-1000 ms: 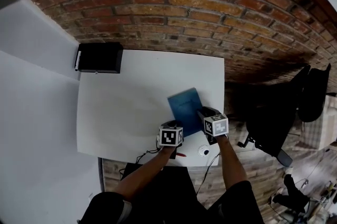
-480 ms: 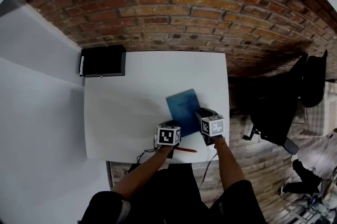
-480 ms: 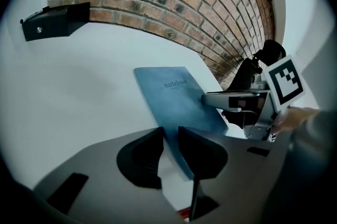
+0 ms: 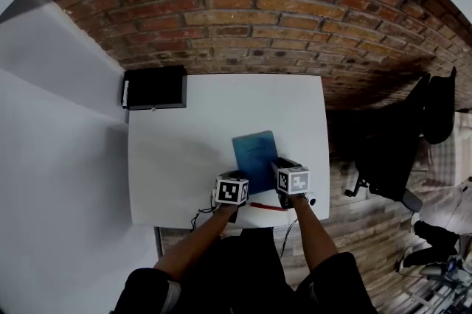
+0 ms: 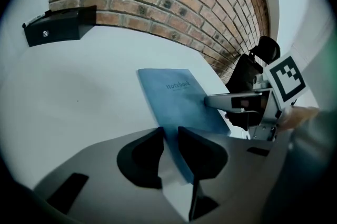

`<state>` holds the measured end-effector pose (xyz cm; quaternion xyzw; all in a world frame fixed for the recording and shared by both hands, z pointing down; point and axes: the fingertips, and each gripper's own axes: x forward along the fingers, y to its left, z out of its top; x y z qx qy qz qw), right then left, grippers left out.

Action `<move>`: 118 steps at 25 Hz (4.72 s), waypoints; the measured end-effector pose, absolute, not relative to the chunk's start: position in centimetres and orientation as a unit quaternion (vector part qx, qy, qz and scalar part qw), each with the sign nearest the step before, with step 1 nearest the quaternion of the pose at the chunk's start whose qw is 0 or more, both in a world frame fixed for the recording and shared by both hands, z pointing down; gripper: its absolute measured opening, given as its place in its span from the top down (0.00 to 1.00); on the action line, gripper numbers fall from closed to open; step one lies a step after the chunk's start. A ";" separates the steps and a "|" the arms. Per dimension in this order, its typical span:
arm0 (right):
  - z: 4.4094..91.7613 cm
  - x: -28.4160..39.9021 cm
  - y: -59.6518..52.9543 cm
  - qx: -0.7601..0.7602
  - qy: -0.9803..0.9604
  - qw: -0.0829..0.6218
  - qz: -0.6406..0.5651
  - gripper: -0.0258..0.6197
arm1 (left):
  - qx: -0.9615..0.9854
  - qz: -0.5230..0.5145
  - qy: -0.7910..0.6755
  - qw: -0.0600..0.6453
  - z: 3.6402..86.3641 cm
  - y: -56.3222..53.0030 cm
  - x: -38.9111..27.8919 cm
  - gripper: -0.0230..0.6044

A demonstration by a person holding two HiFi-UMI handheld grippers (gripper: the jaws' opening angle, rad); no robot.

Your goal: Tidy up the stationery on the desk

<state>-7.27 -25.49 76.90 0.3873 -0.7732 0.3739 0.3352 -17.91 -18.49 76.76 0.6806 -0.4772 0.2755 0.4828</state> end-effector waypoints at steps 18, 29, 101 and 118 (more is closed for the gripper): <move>77.0 -17.0 -20.6 0.390 -0.757 0.331 0.407 0.77 | 0.673 0.269 -0.506 0.468 76.5 -15.6 -28.9 0.82; 77.0 -21.7 -18.4 0.379 -0.761 0.337 0.404 0.77 | 0.663 0.258 -0.526 0.467 76.5 -13.7 -33.7 0.82; 73.1 -5.1 -7.0 0.128 -0.867 0.479 0.049 0.86 | 0.781 0.219 -0.483 0.330 69.6 -12.4 -25.9 0.94; 77.7 -3.0 -6.0 0.036 -0.829 0.558 -0.021 0.83 | 0.765 0.220 -0.490 0.356 70.7 -10.9 -25.6 0.94</move>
